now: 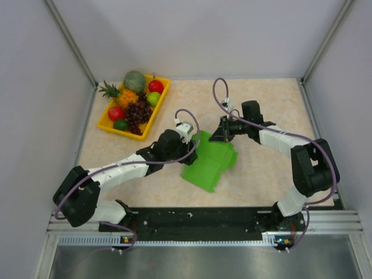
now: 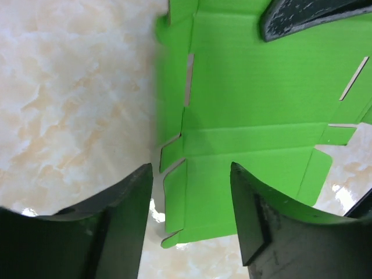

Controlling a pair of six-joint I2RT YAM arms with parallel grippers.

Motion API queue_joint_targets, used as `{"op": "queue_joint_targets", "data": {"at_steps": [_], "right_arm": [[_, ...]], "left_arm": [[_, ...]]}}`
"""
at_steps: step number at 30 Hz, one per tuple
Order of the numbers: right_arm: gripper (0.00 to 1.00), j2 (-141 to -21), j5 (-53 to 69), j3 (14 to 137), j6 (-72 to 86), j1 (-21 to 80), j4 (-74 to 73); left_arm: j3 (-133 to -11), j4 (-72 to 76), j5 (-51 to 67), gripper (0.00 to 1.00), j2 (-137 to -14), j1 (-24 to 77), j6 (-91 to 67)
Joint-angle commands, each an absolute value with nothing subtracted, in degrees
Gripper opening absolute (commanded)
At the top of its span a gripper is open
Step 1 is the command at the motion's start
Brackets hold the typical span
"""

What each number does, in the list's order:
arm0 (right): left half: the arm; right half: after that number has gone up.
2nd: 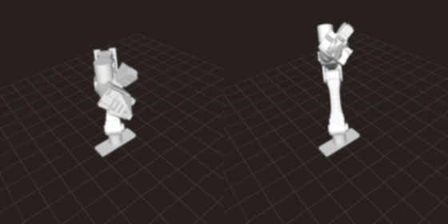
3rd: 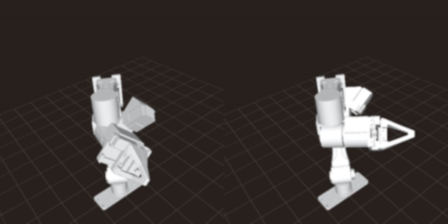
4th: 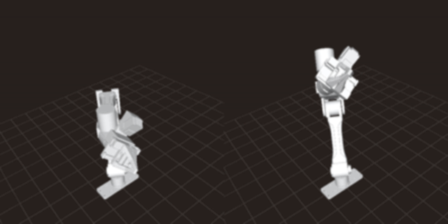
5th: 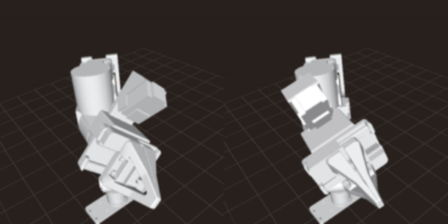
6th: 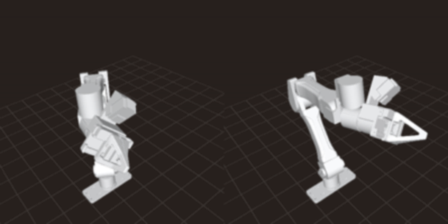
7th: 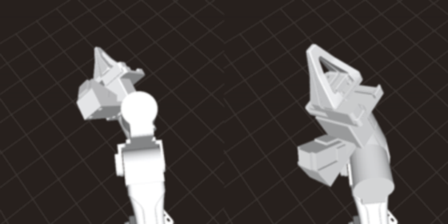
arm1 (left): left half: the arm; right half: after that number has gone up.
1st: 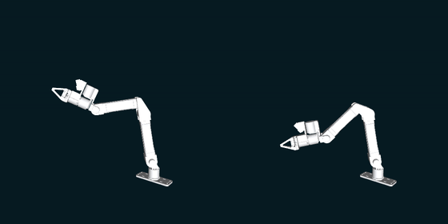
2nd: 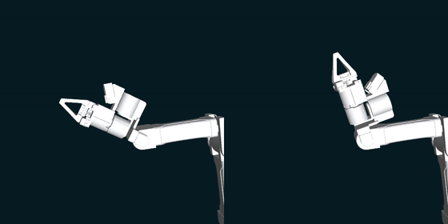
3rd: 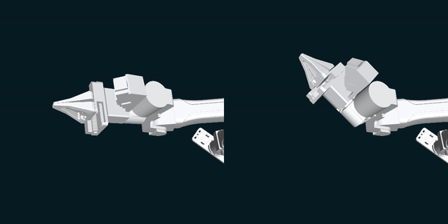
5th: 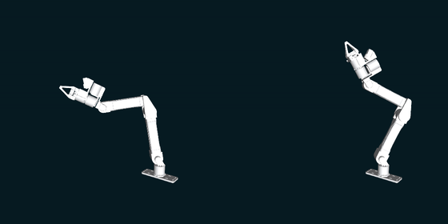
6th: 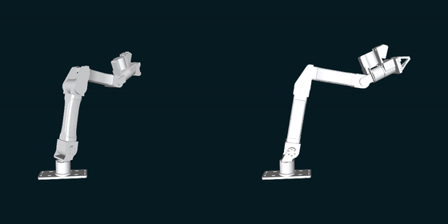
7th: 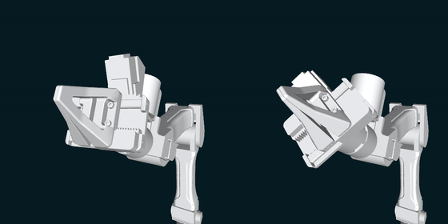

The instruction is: Fold the paper box

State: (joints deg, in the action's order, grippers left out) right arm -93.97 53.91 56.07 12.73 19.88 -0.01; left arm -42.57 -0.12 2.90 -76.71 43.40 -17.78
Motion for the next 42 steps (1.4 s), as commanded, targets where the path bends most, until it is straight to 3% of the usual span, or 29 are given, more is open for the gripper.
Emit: {"op": "queue_joint_targets", "data": {"at_steps": [1, 3, 6, 12, 24, 29, 34, 36, 38, 42], "right_arm": [[0.0, -89.04, 44.05, 54.15, 8.01, 20.65, -2.28], [0.0, -88.33, 42.37, 53.18, 5.9, 20.92, -3.25], [0.0, -87.8, 39.02, 52.82, 3.52, 21.0, -3.78], [0.0, -87.98, 37.18, 52.21, 1.32, 22.15, -2.99], [0.0, -86.75, 34.8, 48.08, 0.26, 23.38, 4.04], [0.0, -86.48, 34.63, 46.58, -1.32, 23.82, 6.15], [0.0, -85.87, 33.14, 45.62, -1.49, 23.91, 7.82], [0.09, -86.04, 33.05, 45.79, -1.41, 23.91, 7.56], [0.23, -86.13, 32.96, 46.23, -0.88, 23.91, 6.95], [0.39, -85.34, 31.29, 47.55, 0.87, 23.91, 4.58]], "left_arm": [[-43.68, 4.65, 2.37, 0.68, -77.78, 43.42, -21.44], [-44.2, 3.35, 2.98, 0.76, -77.52, 42.63, -22.5], [-43.78, 3.51, 7.8, 0.79, -76.04, 39.12, -23.2], [-46.3, 5.72, 9.31, 0.67, -79.78, 35.6, -18.02], [-48.95, 17.49, 16.53, 0.65, -91.49, 34.54, -16.61], [-50.27, 17.49, 15.12, 0.54, -94.91, 34.54, -14.68], [-49.05, 20.38, 14.5, 0.27, -95.71, 34.54, -12.84], [-48.17, 22.14, 14.68, 0.19, -95.63, 34.54, -12.22], [-46.86, 23.55, 14.5, 0.0, -95.19, 34.54, -11.51], [-44.83, 26.72, 14.76, 0.0, -93.96, 34.54, -10.29]]}}
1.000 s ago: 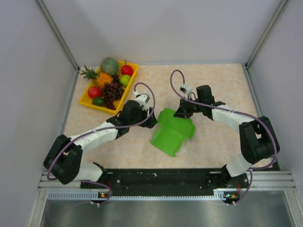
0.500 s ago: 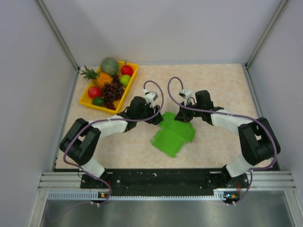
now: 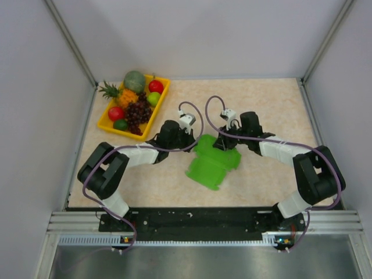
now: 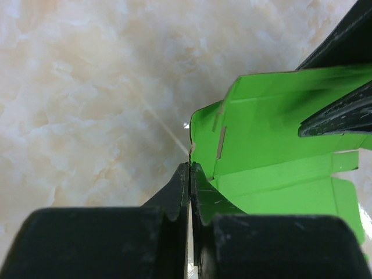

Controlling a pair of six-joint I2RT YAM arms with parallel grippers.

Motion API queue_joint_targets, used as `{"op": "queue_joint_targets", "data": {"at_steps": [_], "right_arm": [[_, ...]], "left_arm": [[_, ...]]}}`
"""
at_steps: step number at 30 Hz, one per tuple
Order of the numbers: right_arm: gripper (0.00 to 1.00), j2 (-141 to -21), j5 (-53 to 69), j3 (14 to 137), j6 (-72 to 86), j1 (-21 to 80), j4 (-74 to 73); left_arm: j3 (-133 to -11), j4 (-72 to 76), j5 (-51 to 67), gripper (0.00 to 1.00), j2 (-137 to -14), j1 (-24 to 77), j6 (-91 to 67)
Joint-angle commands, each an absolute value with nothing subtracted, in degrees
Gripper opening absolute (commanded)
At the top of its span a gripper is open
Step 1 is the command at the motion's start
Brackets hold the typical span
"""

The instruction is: Fold the paper box

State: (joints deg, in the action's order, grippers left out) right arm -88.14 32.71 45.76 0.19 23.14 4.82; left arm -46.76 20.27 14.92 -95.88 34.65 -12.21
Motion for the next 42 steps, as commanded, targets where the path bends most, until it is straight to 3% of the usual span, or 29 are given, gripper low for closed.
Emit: {"op": "queue_joint_targets", "data": {"at_steps": [1, 6, 19, 20, 22, 25, 32, 36, 42], "right_arm": [[0.41, -85.25, 31.2, 48.16, 0.79, 23.91, 3.79], [0.4, -84.81, 29.0, 50.62, -2.53, 23.91, 1.5], [0.07, -85.44, 30.76, 50.02, -6.59, 25.4, 5.27], [0.08, -85.34, 31.02, 49.75, -6.68, 25.4, 5.36], [0.2, -85.17, 30.59, 48.96, -6.77, 25.66, 6.32], [0.2, -84.9, 29.18, 48.34, -7.29, 26.1, 6.5], [0.13, -84.03, 25.33, 46.59, -8.52, 27.33, 8.6], [0.0, -80.7, 18.48, 42.29, -10.28, 30.75, 12.64], [0.0, -76.12, 11.7, 32.54, -12.92, 33.48, 24.84]], "left_arm": [[-44.82, 26.72, 15.46, 0.0, -93.96, 34.54, -10.02], [-44.12, 27.86, 16.96, 0.0, -93.87, 34.54, -8.35], [-43.33, 28.3, 18.46, 0.0, -93.51, 34.45, -6.15], [-43.24, 28.47, 18.54, 0.0, -93.52, 34.45, -6.15], [-43.24, 29.0, 18.81, 0.0, -93.69, 34.45, -6.24], [-43.33, 29.18, 19.16, 0.0, -93.87, 34.45, -6.15], [-43.59, 29.44, 19.6, 0.0, -93.95, 34.19, -6.24], [-43.77, 30.14, 20.04, 0.0, -94.92, 33.84, -6.85], [-44.03, 31.81, 21.35, 0.0, -96.06, 33.05, -7.38]]}}
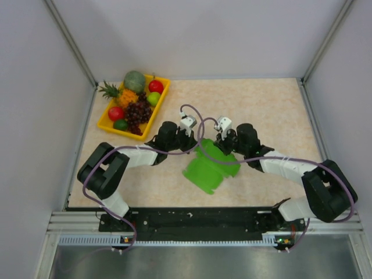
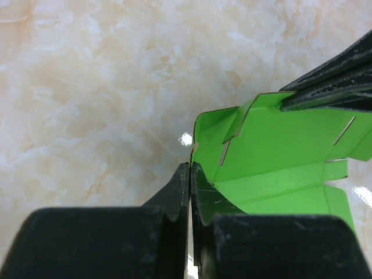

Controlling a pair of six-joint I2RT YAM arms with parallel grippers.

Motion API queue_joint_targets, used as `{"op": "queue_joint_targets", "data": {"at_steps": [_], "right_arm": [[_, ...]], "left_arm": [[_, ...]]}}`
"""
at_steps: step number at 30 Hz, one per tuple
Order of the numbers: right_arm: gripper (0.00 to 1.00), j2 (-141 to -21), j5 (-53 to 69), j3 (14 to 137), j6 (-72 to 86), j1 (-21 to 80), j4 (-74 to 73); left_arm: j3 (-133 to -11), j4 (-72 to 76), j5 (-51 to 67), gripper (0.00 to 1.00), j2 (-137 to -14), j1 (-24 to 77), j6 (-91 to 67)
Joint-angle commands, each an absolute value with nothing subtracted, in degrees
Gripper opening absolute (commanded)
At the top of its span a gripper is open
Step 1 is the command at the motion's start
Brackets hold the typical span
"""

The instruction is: Fold the paper box

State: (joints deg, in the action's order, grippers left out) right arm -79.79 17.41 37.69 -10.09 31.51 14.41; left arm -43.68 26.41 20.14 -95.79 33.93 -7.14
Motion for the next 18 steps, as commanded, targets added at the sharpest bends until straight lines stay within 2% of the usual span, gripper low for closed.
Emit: {"op": "queue_joint_targets", "data": {"at_steps": [1, 8, 18], "right_arm": [[0.0, -75.07, 10.38, 31.82, -13.27, 34.7, 25.92], [0.0, -78.39, -5.41, 35.42, -19.76, 42.96, 19.77], [0.0, -81.21, -14.15, 34.45, -30.67, 50.18, 18.73]], "left_arm": [[-44.03, 31.99, 21.53, 0.0, -96.15, 32.79, -7.47], [-45.26, 32.17, 24.78, 0.0, -98.0, 31.91, -8.44], [-44.3, 33.05, 26.89, 0.0, -97.39, 30.5, -8.96]]}}
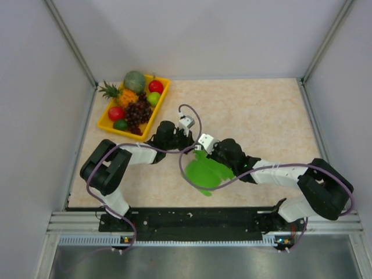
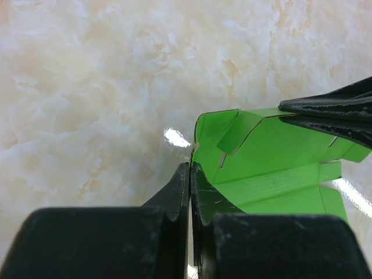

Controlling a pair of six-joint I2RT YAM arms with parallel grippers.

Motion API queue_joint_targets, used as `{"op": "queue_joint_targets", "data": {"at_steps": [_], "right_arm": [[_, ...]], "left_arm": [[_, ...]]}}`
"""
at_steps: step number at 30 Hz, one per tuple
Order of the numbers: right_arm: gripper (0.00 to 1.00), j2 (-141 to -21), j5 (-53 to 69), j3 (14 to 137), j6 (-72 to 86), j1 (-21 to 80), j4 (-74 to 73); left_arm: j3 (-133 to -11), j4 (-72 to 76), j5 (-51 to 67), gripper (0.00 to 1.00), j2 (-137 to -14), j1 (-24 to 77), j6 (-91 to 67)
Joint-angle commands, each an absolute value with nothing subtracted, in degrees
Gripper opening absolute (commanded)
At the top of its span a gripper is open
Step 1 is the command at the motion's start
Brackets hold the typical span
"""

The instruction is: Fold the paper box

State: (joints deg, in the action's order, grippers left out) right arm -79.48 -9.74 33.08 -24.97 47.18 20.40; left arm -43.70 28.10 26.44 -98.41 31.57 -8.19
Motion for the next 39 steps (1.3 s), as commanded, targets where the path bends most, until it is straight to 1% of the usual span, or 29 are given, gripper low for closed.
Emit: {"op": "queue_joint_targets", "data": {"at_steps": [1, 5, 10, 12, 16, 18, 20, 21, 22, 23, 26, 29, 30, 32, 34, 39], "right_arm": [[0.0, -81.91, -15.11, 34.37, -31.28, 50.79, 18.81], [0.0, -83.76, -19.77, 34.19, -34.88, 53.78, 20.03], [0.0, -84.99, -26.53, 30.85, -38.75, 57.29, 28.71], [0.0, -85.52, -27.24, 29.37, -40.51, 58.0, 30.93], [0.0, -84.38, -26.11, 27.08, -40.25, 58.27, 34.7], [0.0, -82.8, -25.14, 25.24, -39.99, 58.27, 37.0], [0.0, -82.36, -24.79, 24.26, -40.69, 58.27, 39.27], [0.0, -82.01, -24.61, 23.65, -40.95, 58.36, 39.72], [0.0, -81.91, -24.35, 23.56, -41.04, 58.27, 40.07], [0.0, -81.83, -24.0, 23.29, -41.39, 58.27, 40.51], [0.0, -81.65, -22.33, 22.07, -42.44, 58.27, 42.27], [0.0, -80.86, -20.4, 21.27, -42.45, 58.18, 43.42], [0.0, -80.6, -20.22, 21.18, -42.19, 58.27, 43.85], [0.0, -79.63, -19.51, 20.57, -41.57, 57.92, 44.65], [0.0, -79.02, -18.46, 20.22, -41.05, 57.57, 45.34], [0.0, -77.17, -16.61, 19.51, -40.17, 56.69, 45.97]], "left_arm": [[-44.21, 33.05, 26.98, 0.0, -97.21, 30.5, -8.96], [-43.24, 33.57, 28.12, 0.0, -95.8, 30.5, -10.1], [-41.22, 34.19, 29.79, 0.0, -93.69, 30.41, -11.07], [-39.91, 34.54, 30.32, 0.0, -92.56, 30.41, -11.6], [-39.2, 33.84, 31.72, 0.06, -90.62, 30.32, -12.3], [-38.94, 33.92, 33.82, 0.17, -90.18, 29.71, -14.67], [-37.97, 37.59, 39.88, 0.29, -90.35, 27.08, -19.74], [-36.92, 39.79, 41.9, 0.37, -90.7, 24.72, -21.86], [-36.39, 41.38, 43.58, 0.39, -90.96, 23.57, -23.8], [-36.13, 43.4, 46.55, 0.4, -91.23, 22.51, -26.69], [-34.37, 46.66, 47.73, 0.38, -90.97, 19.25, -29.96], [-38.92, 34.85, 47.46, 0.31, -93.15, 19.16, -24.2], [-42.59, 29.24, 49.81, 0.31, -94.21, 19.25, -22.69], [-45.6, 27.08, 52.37, 0.35, -97.19, 19.34, -20.41], [-45.88, 28.38, 54.4, 0.39, -99.04, 19.6, -19.52], [-48.77, 29.71, 59.23, 0.33, -105.9, 19.42, -18.81]]}}
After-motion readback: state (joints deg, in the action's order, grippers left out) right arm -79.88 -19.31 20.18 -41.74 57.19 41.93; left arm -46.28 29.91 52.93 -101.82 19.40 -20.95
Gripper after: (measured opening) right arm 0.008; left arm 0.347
